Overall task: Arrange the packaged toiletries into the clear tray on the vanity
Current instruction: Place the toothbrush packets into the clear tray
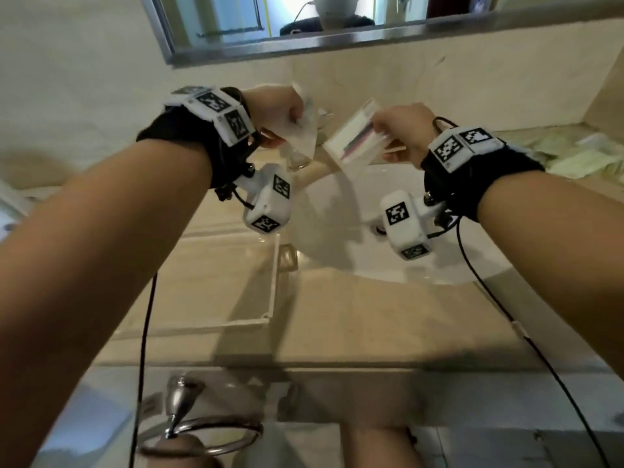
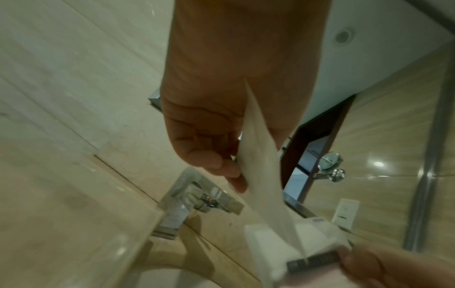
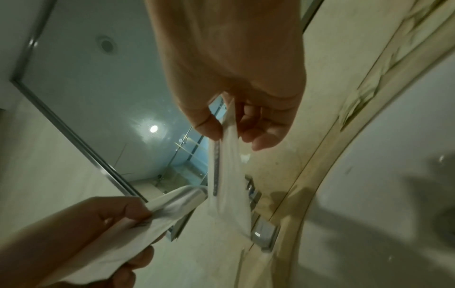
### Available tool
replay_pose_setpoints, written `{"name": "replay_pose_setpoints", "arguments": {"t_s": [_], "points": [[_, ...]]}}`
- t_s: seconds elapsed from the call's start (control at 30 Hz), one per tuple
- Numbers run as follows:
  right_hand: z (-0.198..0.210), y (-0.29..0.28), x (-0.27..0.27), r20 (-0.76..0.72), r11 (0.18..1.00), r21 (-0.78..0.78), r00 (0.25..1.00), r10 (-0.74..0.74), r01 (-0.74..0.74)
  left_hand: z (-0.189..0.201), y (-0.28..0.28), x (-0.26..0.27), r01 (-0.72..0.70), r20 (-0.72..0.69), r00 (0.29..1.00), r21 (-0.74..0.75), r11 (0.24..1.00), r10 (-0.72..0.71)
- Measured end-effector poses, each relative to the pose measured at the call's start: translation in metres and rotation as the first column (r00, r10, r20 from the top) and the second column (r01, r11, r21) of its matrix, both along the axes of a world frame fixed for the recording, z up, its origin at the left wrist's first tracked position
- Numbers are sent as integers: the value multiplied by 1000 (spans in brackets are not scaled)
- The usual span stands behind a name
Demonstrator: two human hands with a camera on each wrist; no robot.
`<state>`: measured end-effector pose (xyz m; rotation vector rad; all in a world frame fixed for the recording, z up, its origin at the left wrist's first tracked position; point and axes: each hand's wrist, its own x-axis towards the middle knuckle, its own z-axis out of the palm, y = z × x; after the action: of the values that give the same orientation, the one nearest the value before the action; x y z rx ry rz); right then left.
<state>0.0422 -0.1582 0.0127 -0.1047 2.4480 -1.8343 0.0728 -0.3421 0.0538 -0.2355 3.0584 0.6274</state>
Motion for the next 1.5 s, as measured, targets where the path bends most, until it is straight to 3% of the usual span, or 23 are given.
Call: {"name": "replay_pose_setpoints", "arguments": {"t_s": [0.2,0.47,0.7,0.9,1.07,1.27,1.4,1.5], "points": [[-2,-63,-34,47,990,-119,995,83,-76,-16,-42,-28,-36,50,998,-41,999,38],[6,-118,-27,102,948,-162,951,292,-274,13,-88,-18,-72,-3,997,-12,997,72],[-2,-152,30,248,852,32,830,499,-522,7,-118,51,-74,107,990,-141,987,89],[-1,-176,73,315,738,264,779,543,-621,-9,-143,119,-157,143,973,-147,977,178],[0,-192,99,396,636,386,743,540,-668,-23,-161,152,-329,194,935,162,931,297],[-10,-198,108,384,614,442,757,529,-654,-42,-176,177,-395,205,918,385,834,340],[-15,-198,110,410,581,477,751,517,-660,-50,-180,195,-410,259,910,431,804,325],[-18,-199,113,436,542,493,732,523,-681,-53,-174,208,-443,294,890,385,810,348]]}}
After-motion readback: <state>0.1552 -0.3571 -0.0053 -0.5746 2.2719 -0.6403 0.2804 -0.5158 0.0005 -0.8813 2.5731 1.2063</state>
